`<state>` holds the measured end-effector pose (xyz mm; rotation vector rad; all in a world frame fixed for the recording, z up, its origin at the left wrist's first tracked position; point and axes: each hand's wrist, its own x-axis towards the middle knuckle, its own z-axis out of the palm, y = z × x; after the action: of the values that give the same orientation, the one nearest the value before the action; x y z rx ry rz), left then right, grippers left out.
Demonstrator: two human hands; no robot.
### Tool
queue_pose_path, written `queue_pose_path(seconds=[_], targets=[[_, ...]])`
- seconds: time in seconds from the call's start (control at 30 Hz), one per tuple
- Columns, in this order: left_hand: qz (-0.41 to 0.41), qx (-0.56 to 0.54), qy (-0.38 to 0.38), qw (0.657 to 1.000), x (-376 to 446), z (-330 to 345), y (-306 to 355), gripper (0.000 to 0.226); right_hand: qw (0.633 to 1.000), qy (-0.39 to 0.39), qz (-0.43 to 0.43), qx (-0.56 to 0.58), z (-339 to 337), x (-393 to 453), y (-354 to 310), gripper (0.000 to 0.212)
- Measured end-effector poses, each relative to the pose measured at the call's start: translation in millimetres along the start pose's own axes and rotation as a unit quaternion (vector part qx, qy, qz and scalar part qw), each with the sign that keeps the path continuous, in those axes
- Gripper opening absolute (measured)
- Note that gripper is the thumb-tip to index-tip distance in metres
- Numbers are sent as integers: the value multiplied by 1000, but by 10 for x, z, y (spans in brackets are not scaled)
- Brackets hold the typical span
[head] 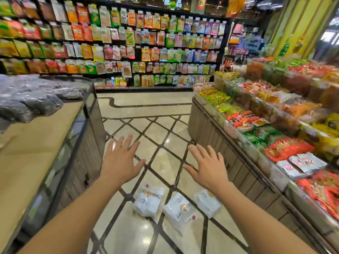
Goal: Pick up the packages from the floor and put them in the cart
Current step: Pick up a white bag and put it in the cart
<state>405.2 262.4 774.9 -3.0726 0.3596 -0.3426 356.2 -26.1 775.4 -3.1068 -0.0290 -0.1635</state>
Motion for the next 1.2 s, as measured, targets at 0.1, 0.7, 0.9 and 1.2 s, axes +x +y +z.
queue_pose_path(seconds=[0.1,0.7,0.9,1.2], targets=[[-11,-3,-7,1000,401,182,-129,86,1000,-7,-3,5,156,551,-35,91],[-63,-52,-153,985,3302,2127,-325,77,985,-162,7,60,1911,3766,342,77],[-90,-131,-272,949,3395,3537,-197,81,959,-253,58,114,3147,3771,416,84],[-110,-145,-380,907,3029,6410,-483,73,881,-397,146,214,6007,3473,61,78]])
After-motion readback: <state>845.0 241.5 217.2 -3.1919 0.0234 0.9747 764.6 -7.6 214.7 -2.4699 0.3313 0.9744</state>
